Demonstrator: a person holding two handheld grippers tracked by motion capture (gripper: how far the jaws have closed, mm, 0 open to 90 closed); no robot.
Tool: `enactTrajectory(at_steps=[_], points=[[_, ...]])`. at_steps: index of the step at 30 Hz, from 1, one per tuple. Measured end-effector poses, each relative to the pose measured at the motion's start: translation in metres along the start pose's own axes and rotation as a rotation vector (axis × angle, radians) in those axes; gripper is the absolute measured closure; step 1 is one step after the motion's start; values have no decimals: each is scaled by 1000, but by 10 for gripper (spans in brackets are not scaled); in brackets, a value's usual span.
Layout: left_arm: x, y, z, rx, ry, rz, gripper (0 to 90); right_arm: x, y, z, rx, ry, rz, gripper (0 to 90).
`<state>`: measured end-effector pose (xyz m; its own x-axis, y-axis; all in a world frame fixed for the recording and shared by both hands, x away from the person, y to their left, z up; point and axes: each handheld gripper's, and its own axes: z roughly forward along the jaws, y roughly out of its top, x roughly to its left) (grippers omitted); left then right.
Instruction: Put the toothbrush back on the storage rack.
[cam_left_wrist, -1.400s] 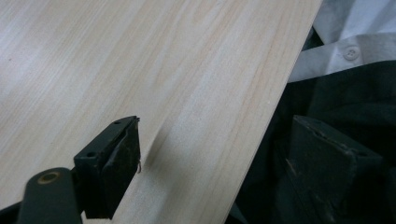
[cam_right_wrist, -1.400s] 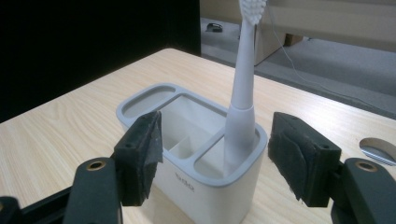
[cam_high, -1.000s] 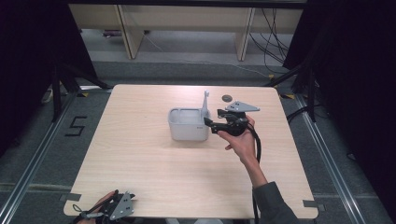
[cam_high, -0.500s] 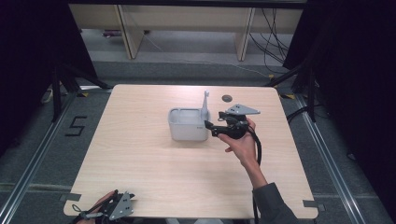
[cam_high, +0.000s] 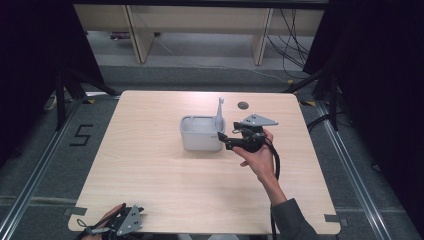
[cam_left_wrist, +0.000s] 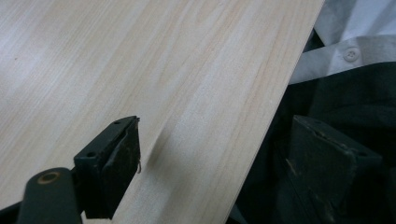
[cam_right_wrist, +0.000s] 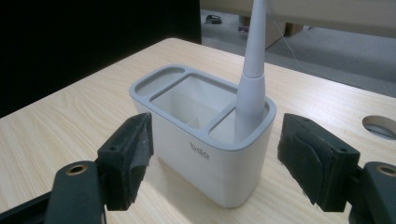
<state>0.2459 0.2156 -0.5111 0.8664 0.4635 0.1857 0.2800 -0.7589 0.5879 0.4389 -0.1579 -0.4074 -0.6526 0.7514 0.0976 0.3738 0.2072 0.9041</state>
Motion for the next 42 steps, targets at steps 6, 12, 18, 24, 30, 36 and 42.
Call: enactTrajectory(at_steps=[6,12,18,24,30,36,42], points=[[0,0,0,4,5,15,168,2,-4,-2,5,11,-11,261],[0,0,0,5,11,17,168,8,-9,-2,16,27,-29,256],[0,0,0,5,6,15,168,15,-13,-3,45,28,-48,252],[0,0,0,5,6,15,168,22,-17,-6,59,36,-46,243],[-1,0,0,7,3,13,168,27,-27,-6,71,48,-50,229],[0,0,0,7,-7,15,168,34,-37,-5,94,73,-52,222],[0,0,0,6,6,13,168,39,-45,-8,129,71,-34,218]])
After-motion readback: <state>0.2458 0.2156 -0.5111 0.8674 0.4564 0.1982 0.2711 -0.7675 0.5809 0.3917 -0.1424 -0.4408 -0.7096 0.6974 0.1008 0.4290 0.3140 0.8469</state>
